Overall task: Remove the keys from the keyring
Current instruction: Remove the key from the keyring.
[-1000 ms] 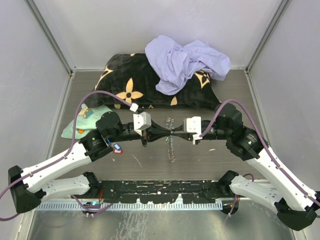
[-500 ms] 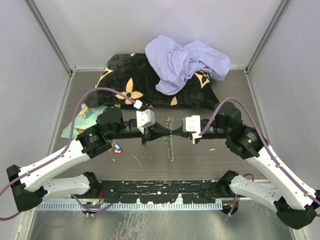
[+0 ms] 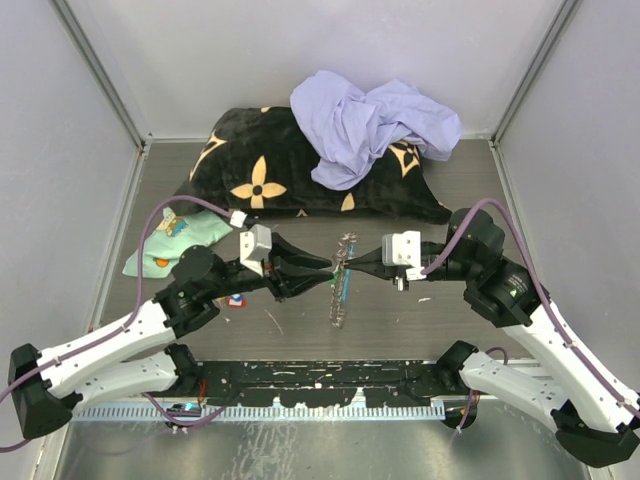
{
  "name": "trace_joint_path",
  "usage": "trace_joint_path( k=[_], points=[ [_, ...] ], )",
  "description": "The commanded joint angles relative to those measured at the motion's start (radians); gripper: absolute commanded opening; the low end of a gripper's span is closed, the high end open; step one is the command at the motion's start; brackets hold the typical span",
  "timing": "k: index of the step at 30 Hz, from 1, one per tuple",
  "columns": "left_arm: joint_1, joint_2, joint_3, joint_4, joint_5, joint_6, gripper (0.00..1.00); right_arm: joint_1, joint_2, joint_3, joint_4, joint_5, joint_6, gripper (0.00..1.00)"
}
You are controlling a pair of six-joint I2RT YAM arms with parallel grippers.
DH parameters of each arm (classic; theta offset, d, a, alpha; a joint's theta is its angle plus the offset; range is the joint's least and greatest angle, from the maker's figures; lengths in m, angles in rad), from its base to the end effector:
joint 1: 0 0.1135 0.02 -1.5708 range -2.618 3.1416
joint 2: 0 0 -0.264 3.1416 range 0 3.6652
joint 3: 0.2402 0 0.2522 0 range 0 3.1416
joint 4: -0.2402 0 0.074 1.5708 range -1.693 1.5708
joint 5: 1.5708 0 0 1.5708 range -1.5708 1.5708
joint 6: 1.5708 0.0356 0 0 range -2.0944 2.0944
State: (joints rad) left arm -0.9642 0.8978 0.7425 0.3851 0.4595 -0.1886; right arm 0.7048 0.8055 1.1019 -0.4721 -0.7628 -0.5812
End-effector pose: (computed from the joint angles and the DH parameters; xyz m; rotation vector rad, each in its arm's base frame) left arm 0.1067 -0.1814 0.3654 0.9277 1.1600 -1.2584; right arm 0.0999 0.1173 0.4154 -1.4458 0.9967 0.7524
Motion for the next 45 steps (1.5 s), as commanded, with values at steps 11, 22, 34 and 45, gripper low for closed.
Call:
trace_joint_path(
  k=[11, 22, 34, 45],
  points=[
    [0.014, -0.008, -0.054, 0.448, 0.034, -0.207, 0.15, -0.023, -0.069, -0.085, 0.269, -0.067, 0.119, 0.01],
    [0.014, 0.015, -0.042, 0.395, 0.103, -0.166, 0.06, -0.028, -0.076, -0.097, 0.285, -0.065, 0.127, 0.01],
    [0.014, 0.065, -0.023, 0.378, 0.095, -0.12, 0.14, -0.031, -0.071, -0.094, 0.279, -0.073, 0.126, 0.01],
    [0.013, 0.058, -0.025, 0.384, 0.082, -0.1, 0.15, -0.03, -0.071, -0.092, 0.271, -0.073, 0.124, 0.01]
  ],
)
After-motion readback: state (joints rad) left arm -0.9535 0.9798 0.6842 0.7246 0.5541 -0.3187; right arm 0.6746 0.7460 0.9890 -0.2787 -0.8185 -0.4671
